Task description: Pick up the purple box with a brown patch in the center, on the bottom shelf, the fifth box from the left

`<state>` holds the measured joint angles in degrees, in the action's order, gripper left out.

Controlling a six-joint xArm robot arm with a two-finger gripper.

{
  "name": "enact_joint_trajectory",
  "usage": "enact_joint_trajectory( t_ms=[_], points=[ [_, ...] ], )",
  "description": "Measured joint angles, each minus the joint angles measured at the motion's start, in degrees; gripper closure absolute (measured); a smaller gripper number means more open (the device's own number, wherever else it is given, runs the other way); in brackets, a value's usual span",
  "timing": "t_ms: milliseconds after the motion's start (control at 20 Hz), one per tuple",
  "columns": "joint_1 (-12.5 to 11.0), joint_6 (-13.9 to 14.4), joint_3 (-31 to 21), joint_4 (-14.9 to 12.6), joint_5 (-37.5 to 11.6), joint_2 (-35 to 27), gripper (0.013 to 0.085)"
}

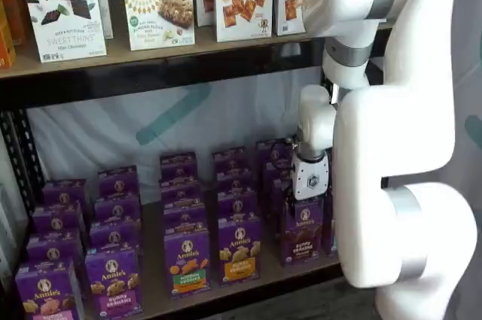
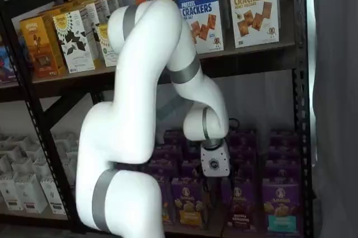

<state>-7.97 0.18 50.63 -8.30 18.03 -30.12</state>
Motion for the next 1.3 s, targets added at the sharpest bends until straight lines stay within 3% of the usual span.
enact_joint_trajectory(
  t_ms=[250,650,1300],
  points=[
    [0.1,-0.3,5.2,0.5,-0.5,-4.4,0.013],
    [-0.5,1.0,13.8,-1.6,1.2,-10.1,0.013],
    [-1.9,-4.7,22.6,2.9,4.1,-16.0,0.013]
  ],
)
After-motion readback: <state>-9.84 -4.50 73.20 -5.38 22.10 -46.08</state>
